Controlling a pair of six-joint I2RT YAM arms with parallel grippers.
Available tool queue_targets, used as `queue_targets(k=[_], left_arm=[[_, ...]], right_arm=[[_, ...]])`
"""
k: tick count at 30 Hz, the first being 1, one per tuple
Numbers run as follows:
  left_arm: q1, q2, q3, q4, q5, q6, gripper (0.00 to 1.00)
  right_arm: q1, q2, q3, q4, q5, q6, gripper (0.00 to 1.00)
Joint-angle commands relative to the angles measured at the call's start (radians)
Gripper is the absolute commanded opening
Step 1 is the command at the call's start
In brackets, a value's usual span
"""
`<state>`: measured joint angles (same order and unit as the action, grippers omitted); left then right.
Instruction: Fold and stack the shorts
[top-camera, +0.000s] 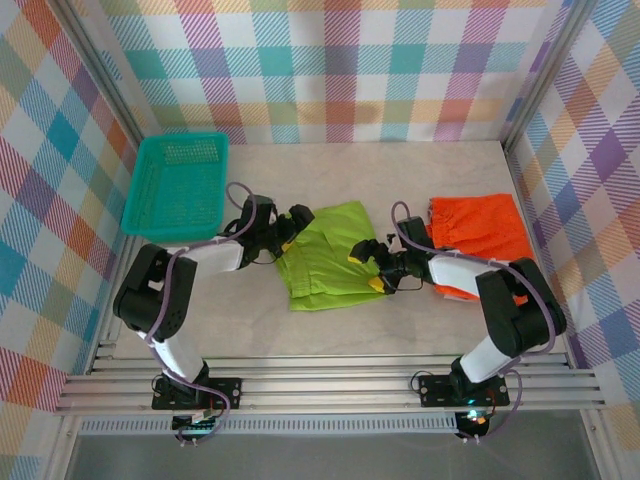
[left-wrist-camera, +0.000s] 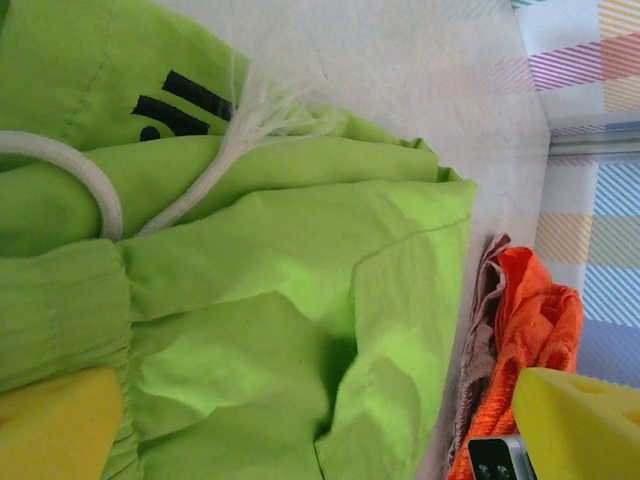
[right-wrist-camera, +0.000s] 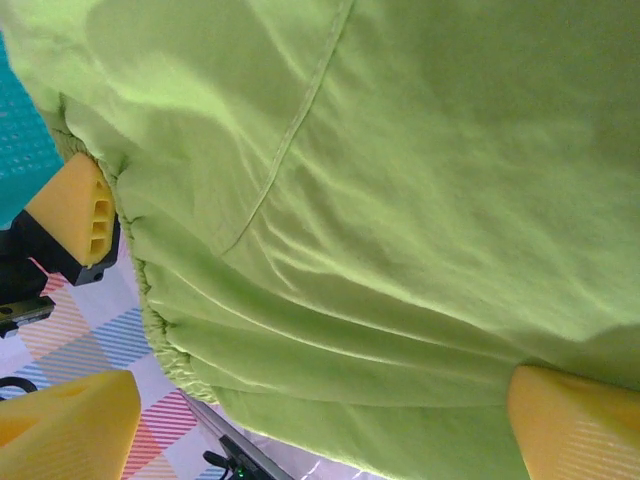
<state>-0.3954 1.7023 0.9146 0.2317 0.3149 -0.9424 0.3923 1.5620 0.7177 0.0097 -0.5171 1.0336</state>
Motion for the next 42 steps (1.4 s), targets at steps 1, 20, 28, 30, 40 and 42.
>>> queue_targets(k=[1, 20, 28, 30, 40, 42], left_arm=[[0.008, -0.157, 0.005, -0.076, 0.032, 0.040, 1.00], [-0.241, -0.244, -0.294, 0.071, -0.032, -0.102, 1.00], [-0.240, -0.187, -0.476, 0.122, -0.042, -0.099, 1.00], [-0.241, -0.222, -0.484, 0.059, -0.049, -0.071, 1.00], [-0.196, -0.369, -0.455, -0.219, -0.070, 0.067, 1.00], [-0.179, -0.364, -0.467, -0.223, -0.056, 0.070, 1.00]], right_arm=[[0.002, -0.083, 0.042, -0.056, 0.003, -0.042, 0.95], [-0.060, 0.104, 0.555, -0.304, 0.018, -0.209, 0.99], [-0.069, 0.103, 0.567, -0.443, 0.083, -0.449, 0.99], [-0.073, 0.121, 0.592, -0.519, 0.120, -0.540, 1.00], [-0.073, 0.275, 0.639, -0.698, 0.126, -0.770, 0.95], [-0.073, 0.288, 0.608, -0.676, 0.097, -0.771, 0.93]])
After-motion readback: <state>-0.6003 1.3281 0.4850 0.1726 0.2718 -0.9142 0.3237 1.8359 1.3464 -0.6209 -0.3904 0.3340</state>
